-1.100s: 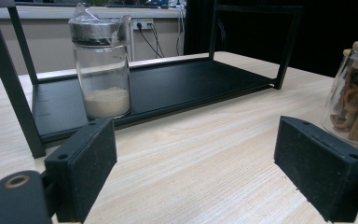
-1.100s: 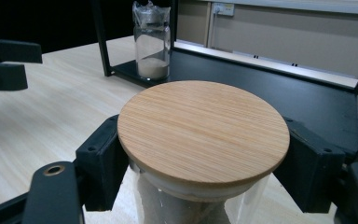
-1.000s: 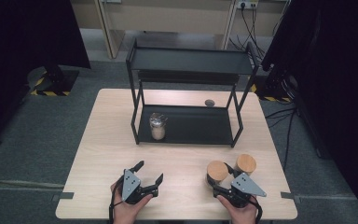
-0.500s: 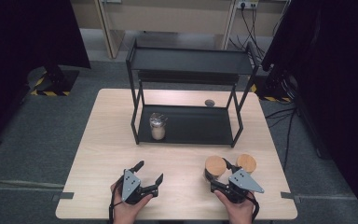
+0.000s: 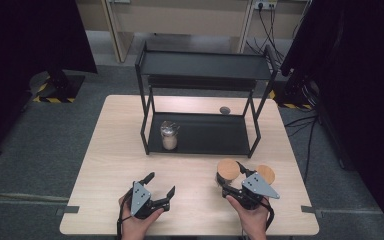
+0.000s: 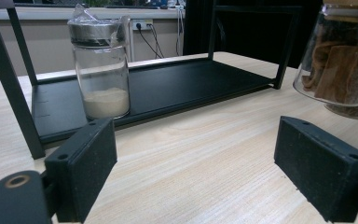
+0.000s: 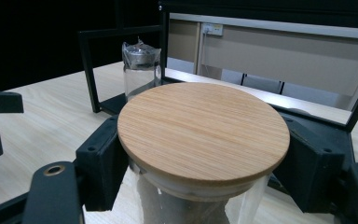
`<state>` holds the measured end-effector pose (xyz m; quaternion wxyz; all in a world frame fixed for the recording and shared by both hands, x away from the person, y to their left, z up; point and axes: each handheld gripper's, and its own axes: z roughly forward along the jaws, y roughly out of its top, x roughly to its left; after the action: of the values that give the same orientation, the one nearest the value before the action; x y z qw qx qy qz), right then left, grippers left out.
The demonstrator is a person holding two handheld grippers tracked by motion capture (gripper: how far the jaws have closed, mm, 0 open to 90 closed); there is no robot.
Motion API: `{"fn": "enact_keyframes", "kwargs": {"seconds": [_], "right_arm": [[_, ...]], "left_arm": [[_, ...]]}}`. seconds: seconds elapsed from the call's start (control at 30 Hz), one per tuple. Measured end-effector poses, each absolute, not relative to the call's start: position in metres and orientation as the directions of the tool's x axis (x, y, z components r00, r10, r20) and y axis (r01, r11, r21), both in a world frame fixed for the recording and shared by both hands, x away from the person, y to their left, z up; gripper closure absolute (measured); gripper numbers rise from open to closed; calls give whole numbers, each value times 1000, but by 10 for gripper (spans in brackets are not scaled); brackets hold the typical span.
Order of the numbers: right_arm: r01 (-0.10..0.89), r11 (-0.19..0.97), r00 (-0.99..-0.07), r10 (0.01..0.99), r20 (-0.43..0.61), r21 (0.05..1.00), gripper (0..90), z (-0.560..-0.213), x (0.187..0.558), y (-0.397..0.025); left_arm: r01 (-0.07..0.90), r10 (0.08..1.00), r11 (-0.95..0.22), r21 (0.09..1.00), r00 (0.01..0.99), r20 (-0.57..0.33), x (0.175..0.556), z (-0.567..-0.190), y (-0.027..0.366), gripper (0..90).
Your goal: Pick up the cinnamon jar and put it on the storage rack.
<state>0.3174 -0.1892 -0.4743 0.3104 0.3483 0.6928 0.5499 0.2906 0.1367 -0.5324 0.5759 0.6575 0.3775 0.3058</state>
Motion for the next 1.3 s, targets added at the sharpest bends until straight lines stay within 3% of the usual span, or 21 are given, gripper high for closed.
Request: {"fn": "enact_keyframes", "kwargs": {"seconds": [1.3], "right_arm": [[128, 137, -540, 840, -47, 982, 256, -459, 348, -172]], "left_arm": [[142, 848, -50, 989, 529, -33, 290, -532, 137, 127]]}}
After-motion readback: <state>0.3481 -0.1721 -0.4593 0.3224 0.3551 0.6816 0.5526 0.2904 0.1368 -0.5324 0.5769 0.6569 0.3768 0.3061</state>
